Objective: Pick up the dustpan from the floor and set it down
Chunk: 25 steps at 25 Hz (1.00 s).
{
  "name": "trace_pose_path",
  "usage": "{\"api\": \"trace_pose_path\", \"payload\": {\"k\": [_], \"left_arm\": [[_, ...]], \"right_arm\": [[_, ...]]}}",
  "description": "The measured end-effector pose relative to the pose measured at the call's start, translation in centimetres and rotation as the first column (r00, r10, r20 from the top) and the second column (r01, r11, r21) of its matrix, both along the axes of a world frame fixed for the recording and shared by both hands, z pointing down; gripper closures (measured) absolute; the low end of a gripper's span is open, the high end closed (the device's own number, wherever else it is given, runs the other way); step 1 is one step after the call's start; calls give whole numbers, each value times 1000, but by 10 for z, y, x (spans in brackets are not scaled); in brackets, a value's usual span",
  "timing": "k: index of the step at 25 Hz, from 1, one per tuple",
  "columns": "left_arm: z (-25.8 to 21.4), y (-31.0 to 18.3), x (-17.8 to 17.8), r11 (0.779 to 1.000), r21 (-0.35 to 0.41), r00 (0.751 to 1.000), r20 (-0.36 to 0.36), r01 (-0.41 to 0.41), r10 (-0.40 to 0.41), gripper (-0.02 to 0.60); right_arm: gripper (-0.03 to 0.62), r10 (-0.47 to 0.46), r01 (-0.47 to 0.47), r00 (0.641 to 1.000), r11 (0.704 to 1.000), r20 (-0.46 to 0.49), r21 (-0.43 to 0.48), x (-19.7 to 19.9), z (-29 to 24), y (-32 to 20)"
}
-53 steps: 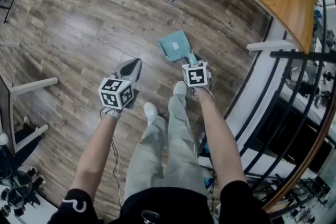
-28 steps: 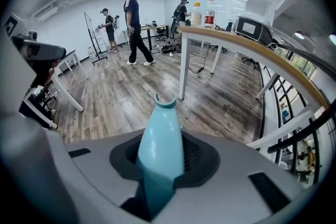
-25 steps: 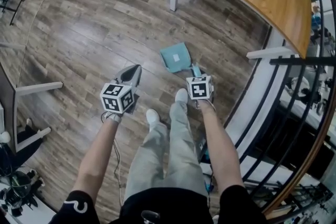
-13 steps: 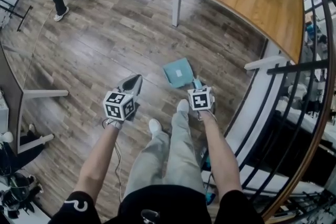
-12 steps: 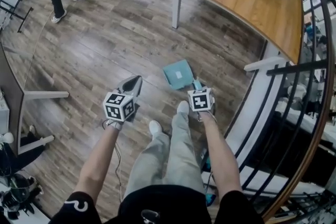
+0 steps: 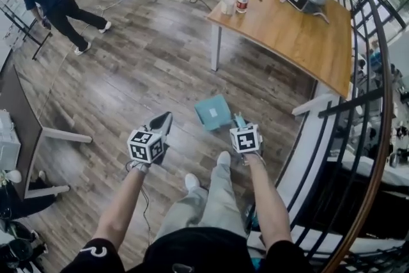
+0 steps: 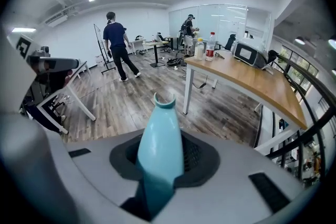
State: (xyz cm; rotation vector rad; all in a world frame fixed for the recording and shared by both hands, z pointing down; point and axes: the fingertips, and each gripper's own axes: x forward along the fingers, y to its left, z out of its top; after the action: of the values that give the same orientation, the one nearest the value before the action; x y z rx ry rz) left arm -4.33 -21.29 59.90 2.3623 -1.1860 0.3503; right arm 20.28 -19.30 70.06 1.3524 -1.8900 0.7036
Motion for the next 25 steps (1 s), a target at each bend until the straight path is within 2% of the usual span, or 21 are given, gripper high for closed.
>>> {"api": "trace_pose_path", "payload": {"k": [5,9,15,25], "left_arm": [[-37,11,-33,999,40,1000,19,13,-14,584],[-65,6,-58,997,70,999,1,41,-42,584],[-98,6,-70,991,118,998,-28,66,-63,584],[-147,2,-80,979,202,999,-24,37,-33,584]], "right_arm": [[511,-19,18,1000,998,3,53,-22,-62,-3],[510,-41,41,999,994,0,100,-42,-114,-17],[510,-57,55,998,984,12,169,-53,-170,-21],[510,-68,59,997,963,26,262,-76,-237,-17]]}}
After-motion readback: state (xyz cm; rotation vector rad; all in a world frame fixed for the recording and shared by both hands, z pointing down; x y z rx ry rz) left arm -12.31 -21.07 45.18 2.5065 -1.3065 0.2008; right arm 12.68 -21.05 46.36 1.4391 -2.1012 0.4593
